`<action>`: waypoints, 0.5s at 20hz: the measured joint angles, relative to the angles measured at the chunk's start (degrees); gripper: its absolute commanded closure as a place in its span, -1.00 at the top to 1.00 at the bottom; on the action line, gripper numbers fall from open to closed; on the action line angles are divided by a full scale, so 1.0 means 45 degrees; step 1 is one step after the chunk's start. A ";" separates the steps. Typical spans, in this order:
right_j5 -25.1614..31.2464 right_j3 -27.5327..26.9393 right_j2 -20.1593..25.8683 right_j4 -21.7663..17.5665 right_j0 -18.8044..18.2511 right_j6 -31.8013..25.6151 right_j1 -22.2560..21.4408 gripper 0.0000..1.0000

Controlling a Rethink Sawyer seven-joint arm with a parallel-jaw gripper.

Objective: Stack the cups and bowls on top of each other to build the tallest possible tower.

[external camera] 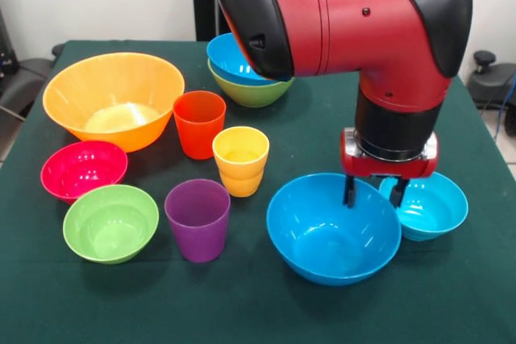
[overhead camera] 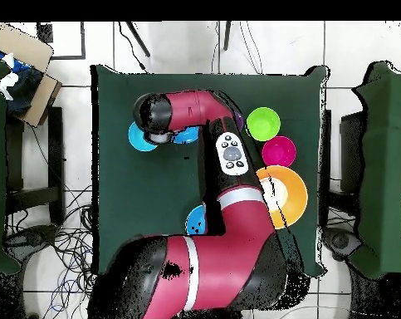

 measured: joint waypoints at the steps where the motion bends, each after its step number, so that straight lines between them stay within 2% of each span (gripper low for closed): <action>1: -0.0003 -0.0111 0.0002 0.0003 0.0025 0.0000 0.0055 1.00; 4: -0.0003 -0.0234 0.0000 0.0000 0.0062 0.0000 0.0133 1.00; 5: 0.0000 -0.0306 0.0004 0.0005 0.0095 0.0000 0.0184 -1.00; 10: -0.0003 -0.0387 -0.0002 -0.0003 0.0147 -0.0003 0.0157 -1.00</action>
